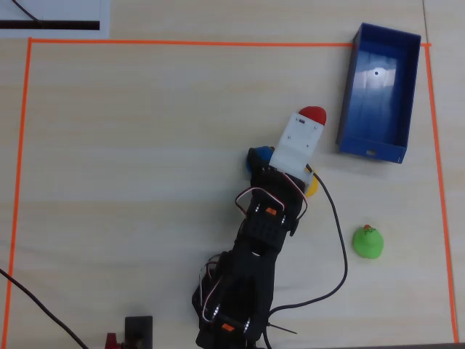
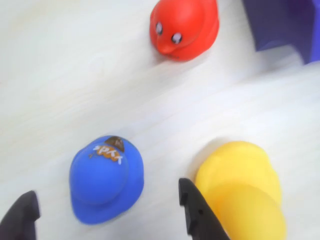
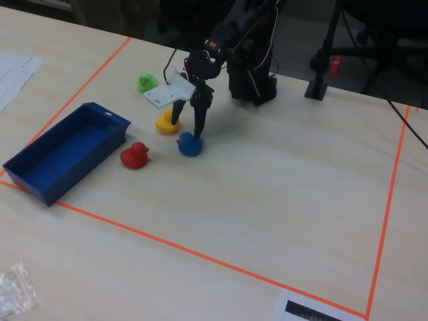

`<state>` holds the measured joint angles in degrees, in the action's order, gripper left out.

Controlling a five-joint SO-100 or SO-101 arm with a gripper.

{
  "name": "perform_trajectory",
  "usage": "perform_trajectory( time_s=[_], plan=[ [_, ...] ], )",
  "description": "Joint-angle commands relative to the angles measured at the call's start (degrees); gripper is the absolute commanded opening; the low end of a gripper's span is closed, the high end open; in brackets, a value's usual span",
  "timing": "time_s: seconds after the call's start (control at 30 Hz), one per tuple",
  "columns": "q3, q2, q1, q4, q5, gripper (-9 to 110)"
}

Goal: Grasp blue duck and put it into box.

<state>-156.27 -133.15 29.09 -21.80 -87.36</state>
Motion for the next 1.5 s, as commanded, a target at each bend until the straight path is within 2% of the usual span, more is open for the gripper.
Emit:
perform_trajectory(
  time_s=[0.0,0.3,0.5,0.57,0.7,0.8,1.0,1.13,1.2,1.37,1.47],
  plan=[
    [-0.18,0.09,-1.58,3.16,2.64,38],
    [-5.62,1.32,-5.19,9.49,6.59,37],
    [-4.66,8.17,-4.92,16.26,7.73,35],
    [-4.66,9.76,-4.83,18.54,8.09,27],
    [-5.27,11.16,-4.92,23.03,9.84,0],
    [-4.66,10.37,-4.48,22.32,11.16,0],
    [15.47,7.91,0.97,8.17,21.97,0],
    [33.93,12.22,5.80,6.68,26.19,0],
    [39.64,16.26,7.47,10.28,25.49,0],
    [43.77,30.06,9.49,30.59,20.65,0],
    [49.75,39.99,10.20,34.72,17.23,0]
  ],
)
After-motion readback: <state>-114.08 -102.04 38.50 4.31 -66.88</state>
